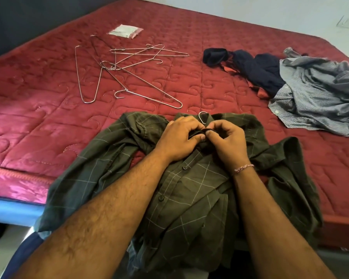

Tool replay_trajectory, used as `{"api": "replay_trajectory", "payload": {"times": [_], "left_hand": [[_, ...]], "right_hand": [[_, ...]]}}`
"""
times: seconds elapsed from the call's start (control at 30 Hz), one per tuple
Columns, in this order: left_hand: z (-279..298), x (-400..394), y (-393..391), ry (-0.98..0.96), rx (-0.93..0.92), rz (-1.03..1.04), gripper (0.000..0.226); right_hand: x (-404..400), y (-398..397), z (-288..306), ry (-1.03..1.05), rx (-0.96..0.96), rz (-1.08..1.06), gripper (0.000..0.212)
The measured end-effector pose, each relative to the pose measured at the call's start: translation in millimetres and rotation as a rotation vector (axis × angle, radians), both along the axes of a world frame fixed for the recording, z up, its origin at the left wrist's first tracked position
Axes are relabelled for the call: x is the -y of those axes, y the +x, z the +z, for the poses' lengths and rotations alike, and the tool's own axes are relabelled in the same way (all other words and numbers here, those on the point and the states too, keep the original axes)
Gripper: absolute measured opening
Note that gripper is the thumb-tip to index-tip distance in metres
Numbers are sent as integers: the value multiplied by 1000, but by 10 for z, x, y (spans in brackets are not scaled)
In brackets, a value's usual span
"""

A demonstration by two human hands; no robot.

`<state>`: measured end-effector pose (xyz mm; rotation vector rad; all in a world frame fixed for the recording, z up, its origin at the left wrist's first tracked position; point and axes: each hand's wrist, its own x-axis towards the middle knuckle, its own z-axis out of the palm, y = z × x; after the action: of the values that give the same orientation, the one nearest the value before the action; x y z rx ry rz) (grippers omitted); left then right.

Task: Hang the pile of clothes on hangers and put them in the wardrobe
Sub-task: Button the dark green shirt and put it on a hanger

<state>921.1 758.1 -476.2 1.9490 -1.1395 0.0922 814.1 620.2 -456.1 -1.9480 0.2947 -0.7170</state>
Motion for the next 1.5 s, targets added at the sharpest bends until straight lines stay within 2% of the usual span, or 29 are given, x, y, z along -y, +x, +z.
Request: {"api": "replay_trajectory", "payload": {"times": [0.1,0.23,0.37,0.5,0.63,0.83,0.9,0.97,1.03,1.1,1.27,1.37,1.5], "left_hand": [[-3,-11,-21,-1,17,50,21],[-17,-6,-31,32,53,97,15],[-22,3,-24,21,21,84,16],[-21,2,5,-58,-57,42,16],[-7,6,-12,51,40,39,23],[20,9,-16,91,66,33,23],[24,4,-12,84,6,15,26],[30,-11,11,15,-138,-14,29],[52,-29,22,-65,-263,-27,26],[60,-38,33,-97,-294,-13,22],[59,-40,-6,-102,-191,18,17],[36,-43,-20,-155,-123,48,12],[43,-71,-34,-247,-77,66,6]], "right_hand": [[17,5,13,58,-51,24,7],[-4,61,-26,-116,-137,-72,14],[15,44,-57,-257,-107,-53,11],[5,20,-94,-251,-55,-39,10],[-18,14,-128,-209,-44,-76,11],[-5,2,-58,-157,-78,24,10],[-32,-12,-68,-230,-50,22,12],[-57,-23,-78,-260,0,3,12],[-55,-30,-64,-159,34,9,12],[-39,-36,-54,-95,12,11,15],[-44,-30,-106,-234,-22,-97,14],[-84,-19,-112,-371,19,-141,13],[-131,4,-115,-443,38,-174,8]]}}
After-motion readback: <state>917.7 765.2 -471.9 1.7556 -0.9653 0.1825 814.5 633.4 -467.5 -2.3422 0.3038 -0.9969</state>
